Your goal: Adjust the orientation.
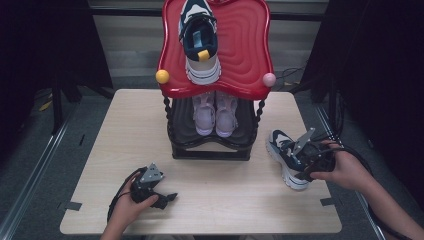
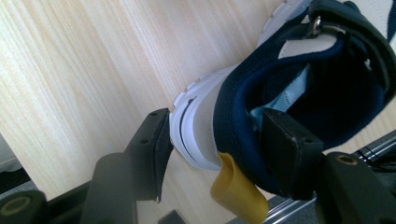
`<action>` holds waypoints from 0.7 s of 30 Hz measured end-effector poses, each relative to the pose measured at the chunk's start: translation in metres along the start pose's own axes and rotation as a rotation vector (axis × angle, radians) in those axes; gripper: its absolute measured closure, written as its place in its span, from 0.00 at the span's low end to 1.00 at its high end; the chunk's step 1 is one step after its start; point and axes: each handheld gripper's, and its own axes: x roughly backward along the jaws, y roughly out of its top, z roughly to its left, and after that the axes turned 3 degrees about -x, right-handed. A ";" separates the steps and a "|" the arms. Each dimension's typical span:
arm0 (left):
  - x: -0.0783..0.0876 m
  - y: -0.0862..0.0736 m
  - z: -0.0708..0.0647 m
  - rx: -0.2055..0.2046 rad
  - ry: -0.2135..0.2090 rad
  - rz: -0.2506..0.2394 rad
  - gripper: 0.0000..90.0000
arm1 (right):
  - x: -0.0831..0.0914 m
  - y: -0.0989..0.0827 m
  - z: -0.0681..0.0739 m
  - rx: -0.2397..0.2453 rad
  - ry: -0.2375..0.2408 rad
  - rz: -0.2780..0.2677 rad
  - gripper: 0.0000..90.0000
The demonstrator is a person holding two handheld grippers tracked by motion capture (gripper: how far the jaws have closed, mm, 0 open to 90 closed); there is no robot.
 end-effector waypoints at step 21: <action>0.000 0.000 0.000 -0.001 -0.001 0.000 0.09 | -0.001 0.010 0.006 -0.007 0.007 -0.009 0.84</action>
